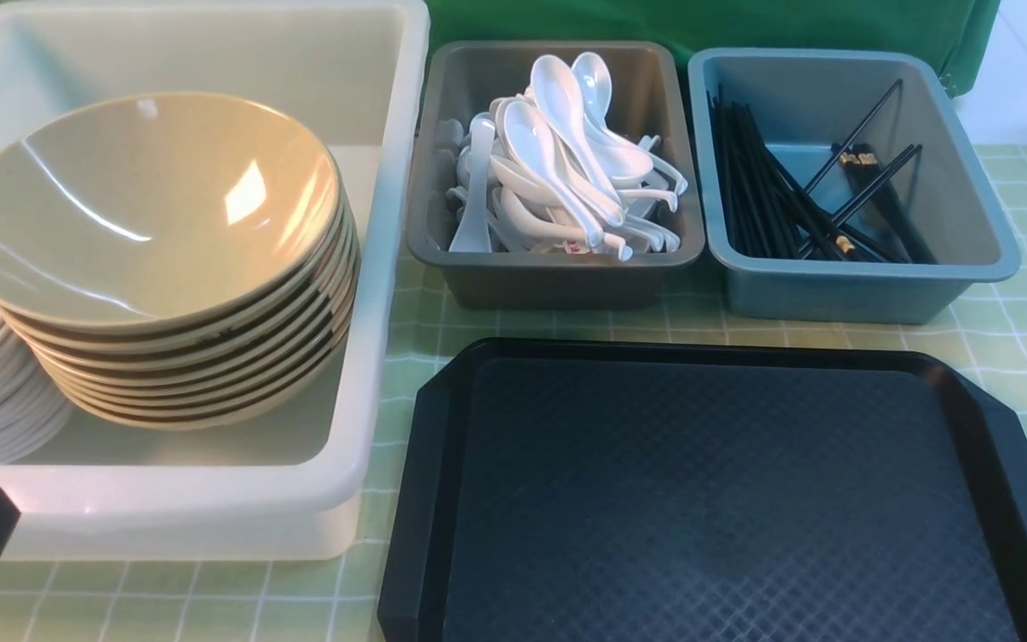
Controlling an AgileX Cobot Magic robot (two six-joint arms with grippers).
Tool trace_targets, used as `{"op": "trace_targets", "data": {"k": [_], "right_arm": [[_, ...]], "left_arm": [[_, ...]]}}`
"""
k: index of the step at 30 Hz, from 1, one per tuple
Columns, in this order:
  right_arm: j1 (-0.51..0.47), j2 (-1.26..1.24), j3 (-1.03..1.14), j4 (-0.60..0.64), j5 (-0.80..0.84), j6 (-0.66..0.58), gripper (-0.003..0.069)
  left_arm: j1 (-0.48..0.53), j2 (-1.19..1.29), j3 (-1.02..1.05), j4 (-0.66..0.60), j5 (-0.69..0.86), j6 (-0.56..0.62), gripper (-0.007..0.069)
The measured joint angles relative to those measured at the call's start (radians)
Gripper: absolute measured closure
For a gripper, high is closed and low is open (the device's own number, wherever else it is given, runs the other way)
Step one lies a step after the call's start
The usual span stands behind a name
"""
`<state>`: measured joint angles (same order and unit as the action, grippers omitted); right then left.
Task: On green table put chopsticks spoon bowls plates into blue grey white boxes.
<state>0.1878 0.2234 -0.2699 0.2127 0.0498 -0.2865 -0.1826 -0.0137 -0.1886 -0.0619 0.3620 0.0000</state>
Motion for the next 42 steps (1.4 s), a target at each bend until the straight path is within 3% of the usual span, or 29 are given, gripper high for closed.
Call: {"op": "trace_targets", "data": {"k": [7, 12, 37, 42], "right_arm": [[0.0, 0.0, 0.0, 0.0, 0.0, 0.0, 0.058], [0.0, 0.0, 0.0, 0.0, 0.0, 0.0, 0.0573], [-0.001, -0.001, 0.0, 0.0, 0.0, 0.0, 0.0558], [-0.093, -0.012, 0.0, 0.0, 0.0, 0.0, 0.055]], "left_arm": [[0.138, 0.0, 0.193, -0.02, -0.037, -0.023, 0.0626], [0.194, 0.0, 0.211, -0.063, -0.026, -0.023, 0.0626], [0.125, 0.0, 0.212, -0.071, -0.028, -0.023, 0.0626], [0.125, 0.0, 0.212, -0.071, -0.028, -0.023, 0.0626]]}}
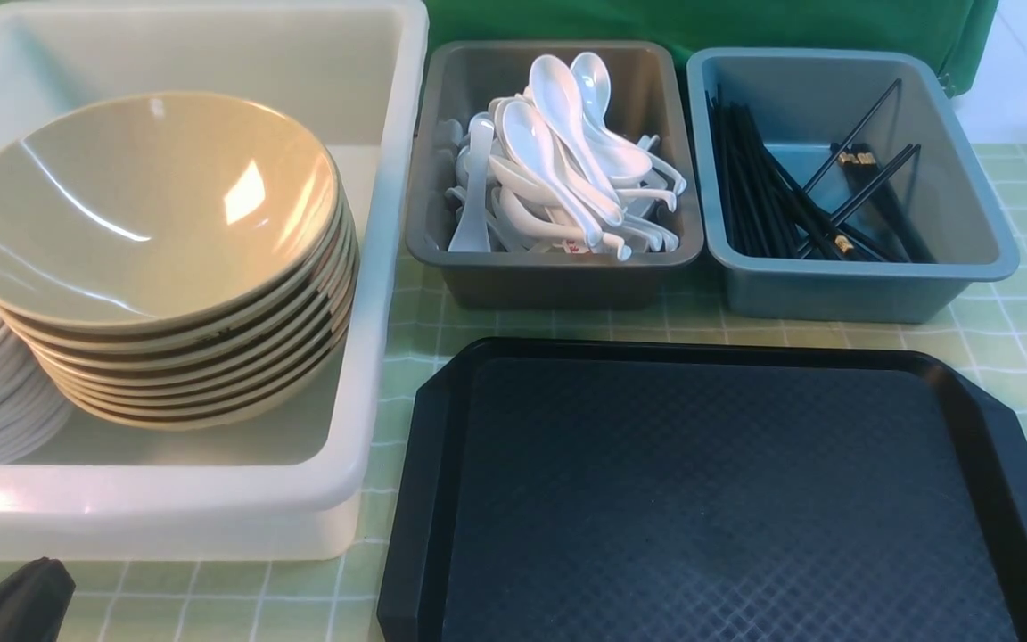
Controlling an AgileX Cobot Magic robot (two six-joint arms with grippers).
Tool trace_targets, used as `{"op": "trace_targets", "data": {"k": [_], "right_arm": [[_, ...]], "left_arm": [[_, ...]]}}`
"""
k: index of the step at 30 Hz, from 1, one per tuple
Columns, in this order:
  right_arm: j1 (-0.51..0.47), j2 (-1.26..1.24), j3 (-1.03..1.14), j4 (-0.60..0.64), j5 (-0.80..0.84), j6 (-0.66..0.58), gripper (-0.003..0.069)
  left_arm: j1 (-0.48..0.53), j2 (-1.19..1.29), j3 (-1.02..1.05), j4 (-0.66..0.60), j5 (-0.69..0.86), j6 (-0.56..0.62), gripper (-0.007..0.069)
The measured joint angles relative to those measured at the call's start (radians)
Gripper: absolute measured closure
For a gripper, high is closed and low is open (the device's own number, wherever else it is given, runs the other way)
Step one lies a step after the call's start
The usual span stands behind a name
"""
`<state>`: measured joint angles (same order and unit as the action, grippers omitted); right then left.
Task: On green table put chopsticks spoon bowls plates into blue grey white boxes.
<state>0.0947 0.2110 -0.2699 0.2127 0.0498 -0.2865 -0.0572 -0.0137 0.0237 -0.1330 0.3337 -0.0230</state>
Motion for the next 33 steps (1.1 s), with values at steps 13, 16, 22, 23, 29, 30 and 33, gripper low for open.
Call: {"op": "trace_targets", "data": {"k": [13, 16, 22, 23, 29, 30, 33], "right_arm": [[-0.224, -0.1, 0.0, 0.0, 0.041, -0.073, 0.054], [-0.225, -0.143, 0.011, 0.0, 0.193, -0.167, 0.0537], [-0.224, -0.22, 0.194, -0.001, 0.352, -0.22, 0.0531], [-0.223, -0.22, 0.206, -0.001, 0.352, -0.22, 0.0531], [-0.168, -0.221, 0.268, -0.001, 0.287, -0.177, 0.0529], [-0.155, -0.221, 0.271, -0.001, 0.272, -0.137, 0.0529], [-0.14, -0.221, 0.272, -0.001, 0.265, -0.056, 0.0527]], "left_arm": [[0.0, 0.0, 0.0, 0.0, -0.001, 0.0, 0.0626], [0.0, 0.0, 0.0, -0.001, -0.001, 0.0, 0.0626], [0.0, 0.0, 0.0, -0.001, -0.001, 0.0, 0.0626], [0.0, 0.0, 0.0, -0.001, -0.001, 0.0, 0.0626], [0.0, 0.0, 0.0, -0.003, -0.003, 0.0, 0.0626], [0.0, 0.0, 0.0, -0.003, -0.003, 0.0, 0.0626], [0.0, 0.0, 0.0, -0.003, -0.003, 0.0, 0.0626]]}}
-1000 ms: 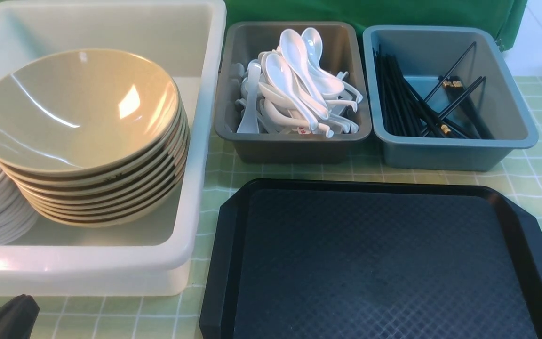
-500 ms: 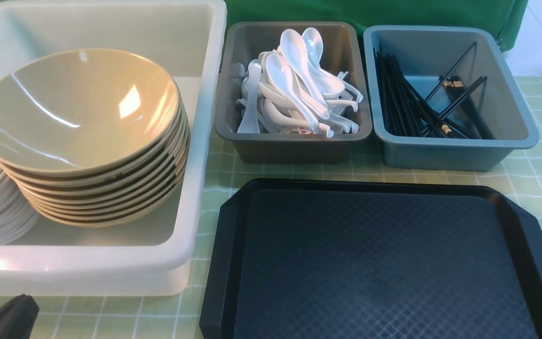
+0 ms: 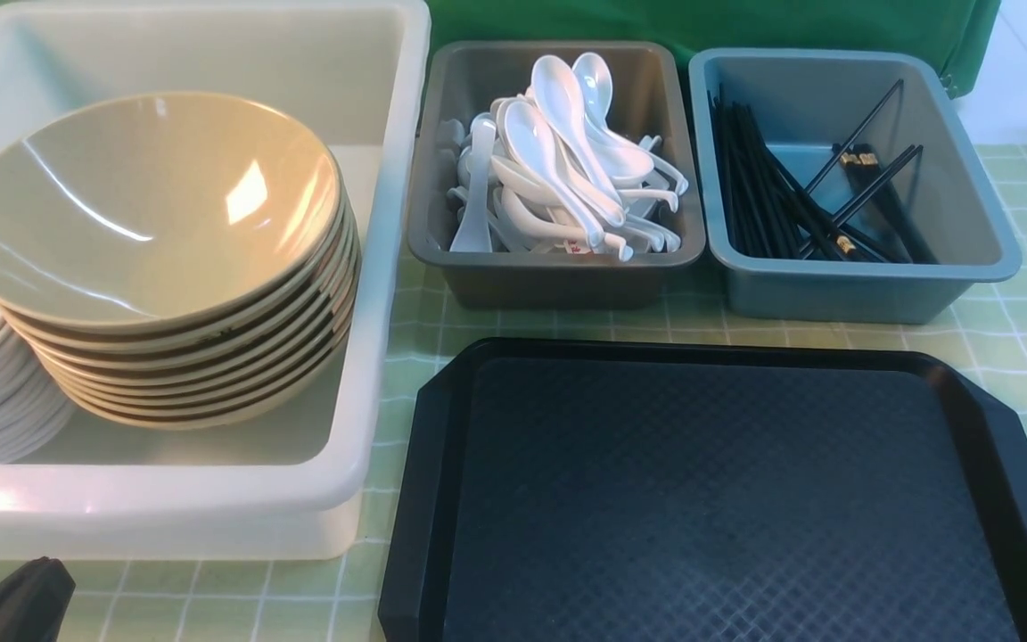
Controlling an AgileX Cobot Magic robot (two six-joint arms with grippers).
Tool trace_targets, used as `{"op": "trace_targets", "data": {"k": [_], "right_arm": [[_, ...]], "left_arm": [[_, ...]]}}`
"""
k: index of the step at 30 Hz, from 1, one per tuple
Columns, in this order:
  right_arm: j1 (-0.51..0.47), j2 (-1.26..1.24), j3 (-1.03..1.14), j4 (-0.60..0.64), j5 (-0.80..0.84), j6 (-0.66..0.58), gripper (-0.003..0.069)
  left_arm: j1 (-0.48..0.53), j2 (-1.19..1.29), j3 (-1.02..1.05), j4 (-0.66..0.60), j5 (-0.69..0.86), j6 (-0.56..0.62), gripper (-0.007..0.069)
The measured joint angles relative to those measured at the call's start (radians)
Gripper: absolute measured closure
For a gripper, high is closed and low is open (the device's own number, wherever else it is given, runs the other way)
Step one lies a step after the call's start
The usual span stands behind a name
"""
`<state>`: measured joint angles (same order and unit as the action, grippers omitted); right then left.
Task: On green table put chopsticks spoon bowls plates into blue grey white boxes.
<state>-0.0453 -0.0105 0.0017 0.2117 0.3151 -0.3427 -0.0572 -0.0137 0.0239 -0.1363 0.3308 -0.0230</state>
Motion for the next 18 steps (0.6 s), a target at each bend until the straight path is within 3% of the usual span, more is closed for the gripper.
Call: {"op": "trace_targets", "data": {"k": [5, 18], "right_arm": [[0.006, 0.0, 0.001, 0.0, -0.003, 0.054, 0.0519], [0.006, 0.0, 0.001, 0.0, -0.003, 0.057, 0.0513]], "left_arm": [[0.0, 0.0, 0.0, 0.0, 0.0, 0.0, 0.0626], [0.0, 0.0, 0.001, 0.0, 0.0, -0.001, 0.0626]]}}
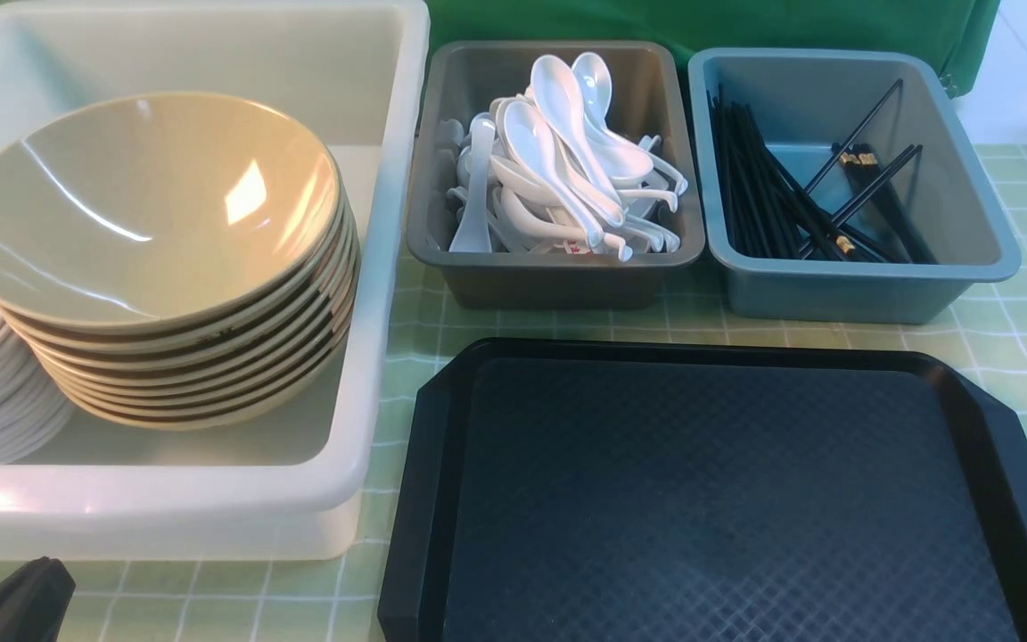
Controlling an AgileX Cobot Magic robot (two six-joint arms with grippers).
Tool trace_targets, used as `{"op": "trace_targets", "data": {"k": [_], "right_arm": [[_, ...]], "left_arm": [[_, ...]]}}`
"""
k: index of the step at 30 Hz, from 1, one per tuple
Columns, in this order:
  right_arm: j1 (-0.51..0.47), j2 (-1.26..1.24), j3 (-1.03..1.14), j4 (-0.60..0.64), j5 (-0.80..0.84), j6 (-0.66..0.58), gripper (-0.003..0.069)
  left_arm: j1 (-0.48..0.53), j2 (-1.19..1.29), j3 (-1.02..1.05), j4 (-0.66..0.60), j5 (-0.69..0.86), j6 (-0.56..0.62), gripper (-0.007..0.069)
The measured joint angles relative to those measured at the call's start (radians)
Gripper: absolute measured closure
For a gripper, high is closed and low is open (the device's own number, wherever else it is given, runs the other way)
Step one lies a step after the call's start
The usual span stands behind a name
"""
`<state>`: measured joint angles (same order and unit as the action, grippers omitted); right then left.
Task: On green table put chopsticks spoon bowls plates into blue grey white boxes.
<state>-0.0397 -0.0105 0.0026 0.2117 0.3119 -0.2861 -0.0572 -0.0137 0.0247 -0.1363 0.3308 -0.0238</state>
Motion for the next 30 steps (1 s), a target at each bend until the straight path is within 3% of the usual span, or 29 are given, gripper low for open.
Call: {"op": "trace_targets", "data": {"k": [30], "right_arm": [[0.0, 0.0, 0.0, 0.0, -0.002, 0.001, 0.0485]], "left_arm": [[-0.001, 0.0, 0.0, 0.0, 0.0, 0.007, 0.0626]]}}
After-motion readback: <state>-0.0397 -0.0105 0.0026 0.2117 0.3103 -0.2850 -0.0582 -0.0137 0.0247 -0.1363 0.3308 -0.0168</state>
